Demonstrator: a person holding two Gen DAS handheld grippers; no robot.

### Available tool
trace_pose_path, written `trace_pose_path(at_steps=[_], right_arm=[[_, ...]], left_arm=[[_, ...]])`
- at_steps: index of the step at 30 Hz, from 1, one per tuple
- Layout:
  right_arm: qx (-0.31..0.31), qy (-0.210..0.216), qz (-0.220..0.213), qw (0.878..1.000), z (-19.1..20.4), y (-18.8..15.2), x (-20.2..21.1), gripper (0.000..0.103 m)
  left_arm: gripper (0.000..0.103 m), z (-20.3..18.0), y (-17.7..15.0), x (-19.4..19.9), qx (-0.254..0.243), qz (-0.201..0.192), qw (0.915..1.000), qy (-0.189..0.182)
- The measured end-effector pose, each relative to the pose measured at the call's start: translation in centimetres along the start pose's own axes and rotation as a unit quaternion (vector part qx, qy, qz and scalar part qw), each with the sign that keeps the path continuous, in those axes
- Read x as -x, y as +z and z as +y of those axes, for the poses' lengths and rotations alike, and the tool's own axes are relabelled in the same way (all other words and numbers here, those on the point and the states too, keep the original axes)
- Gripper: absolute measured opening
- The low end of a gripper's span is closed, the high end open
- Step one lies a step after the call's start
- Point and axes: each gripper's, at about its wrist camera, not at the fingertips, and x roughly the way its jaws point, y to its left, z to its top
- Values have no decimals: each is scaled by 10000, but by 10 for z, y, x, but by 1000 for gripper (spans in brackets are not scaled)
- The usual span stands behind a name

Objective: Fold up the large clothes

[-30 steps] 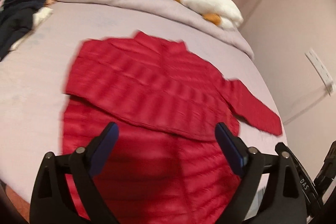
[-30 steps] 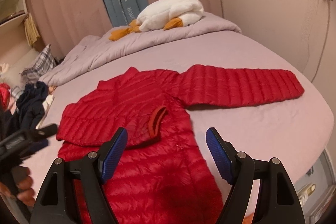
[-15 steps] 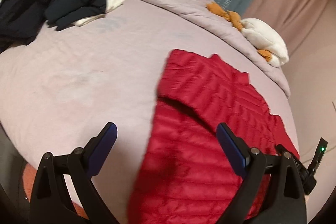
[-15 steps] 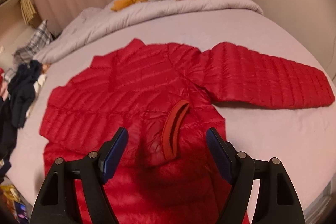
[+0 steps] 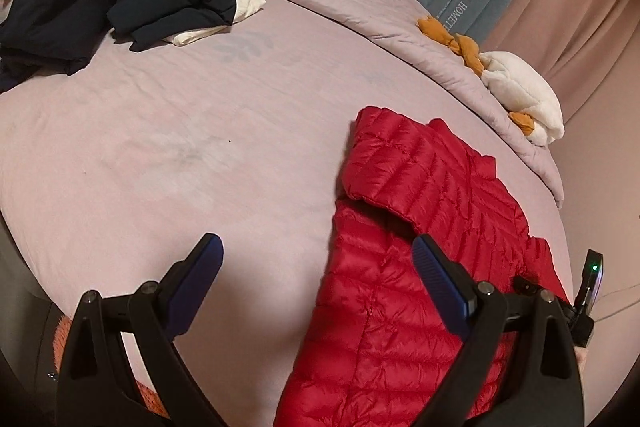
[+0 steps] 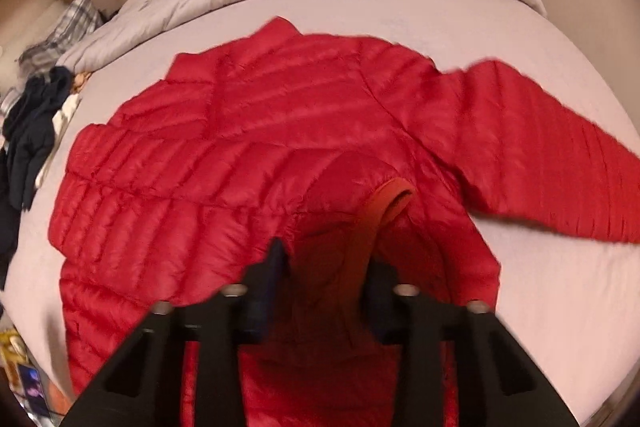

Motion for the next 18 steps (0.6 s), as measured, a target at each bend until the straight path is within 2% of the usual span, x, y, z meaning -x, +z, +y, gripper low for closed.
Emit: trace_pose_path(at_steps=[3, 7, 12, 15, 18], right_arm=[[208, 18, -265, 9994, 8, 18, 19, 20], [520, 82, -868, 9948, 18, 47, 60, 18], [809, 84, -1554, 9845, 29, 79, 102, 17], [828, 9, -1740, 9813, 33, 90, 103, 17], [736, -117, -1720, 9823, 24, 94, 89, 17]], left_arm=[[96, 1, 3, 0, 3, -21, 10000, 10], [96, -2, 8, -1, -50, -106, 9999, 52], [96, -9, 17, -11, -97, -26, 9999, -34], [95, -19, 22, -19, -233, -3, 9996, -133], [94, -28, 26, -33, -372, 138, 9990, -228]])
